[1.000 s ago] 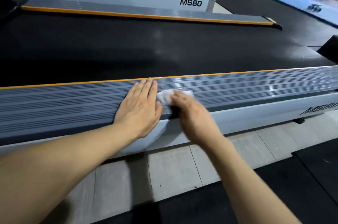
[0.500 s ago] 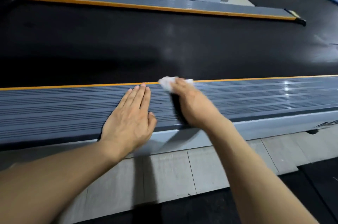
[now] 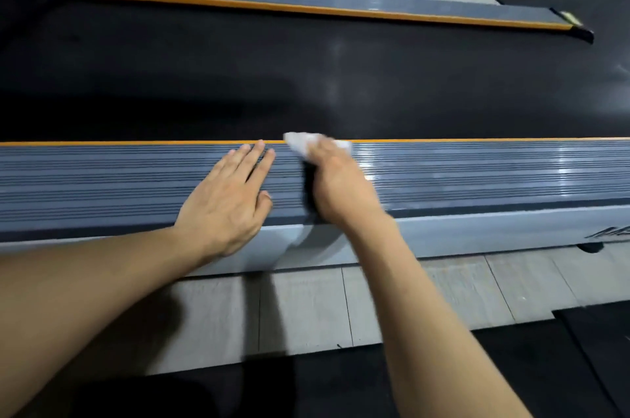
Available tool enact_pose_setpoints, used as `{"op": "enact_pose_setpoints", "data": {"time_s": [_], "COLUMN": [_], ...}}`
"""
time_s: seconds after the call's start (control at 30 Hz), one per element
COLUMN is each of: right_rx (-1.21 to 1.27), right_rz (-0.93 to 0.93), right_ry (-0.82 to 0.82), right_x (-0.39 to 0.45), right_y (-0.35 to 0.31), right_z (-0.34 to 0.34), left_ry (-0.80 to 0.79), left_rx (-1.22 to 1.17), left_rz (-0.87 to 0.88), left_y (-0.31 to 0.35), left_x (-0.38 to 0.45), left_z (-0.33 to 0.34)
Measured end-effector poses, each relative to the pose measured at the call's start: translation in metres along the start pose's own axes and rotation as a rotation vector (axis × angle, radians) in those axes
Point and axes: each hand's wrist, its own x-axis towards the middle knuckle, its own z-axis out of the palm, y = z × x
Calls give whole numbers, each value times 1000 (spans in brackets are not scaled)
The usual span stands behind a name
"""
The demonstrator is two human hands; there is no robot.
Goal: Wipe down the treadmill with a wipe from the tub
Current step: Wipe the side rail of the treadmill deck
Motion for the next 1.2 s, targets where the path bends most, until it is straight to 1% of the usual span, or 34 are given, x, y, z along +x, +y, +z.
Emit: {"op": "enact_pose_setpoints", "data": {"time_s": [0.07,0.13,0.2,0.23,0.27,0.33,0.37,0.47,0.53,0.6,0.63,0.67,0.73,0.8,0.87,0.93,0.97,1.07,1.13,1.2], "right_rx": [-52,-142,-186,-186,-167,-117,-87,1,55,60,56,53,7,-44,-102,-168,-187,-100,-51,-72], "right_rz": [126,255,383,419,422,354,305,56,-70,-120,-108,-63,85,298,490,559,534,308,201,153], "right_ry": [112,159,100,55,61,116,115,43,13,-15,0,35,153,252,267,278,294,320,263,184], "right_x": [-17,-32,-36,-34,-33,-36,-39,-59,-75,-88,-93,-97,-103,-110,-111,-107,-104,-104,-109,-114], "right_y": [58,106,122,121,115,89,71,2,-37,-38,-25,-5,43,86,114,119,114,76,54,54], "right_z": [-31,-67,-93,-97,-97,-80,-67,-25,-13,-17,-24,-33,-62,-92,-109,-109,-104,-77,-58,-50], "left_ry": [-15,-25,-45,-53,-59,-97,-125,-219,-271,-229,-203,-187,-173,-154,-124,-78,-56,-20,-37,-47], "left_rx": [8,12,9,5,-3,3,23,86,67,64,62,47,14,-28,-81,-149,-176,-207,-240,-317], "left_rz": [-1,4,2,5,6,9,18,22,0,67,126,191,303,365,389,388,376,339,325,296], "left_y": [1,1,0,-1,-1,-2,-2,0,4,11,16,21,39,60,80,101,109,126,129,127], "left_x": [-1,-1,0,1,2,3,4,13,22,29,30,31,36,47,64,88,99,125,129,126], "left_z": [1,1,-1,-3,-5,-9,-11,-23,-35,-40,-39,-36,-24,-15,-10,-7,-6,-1,5,11]}}
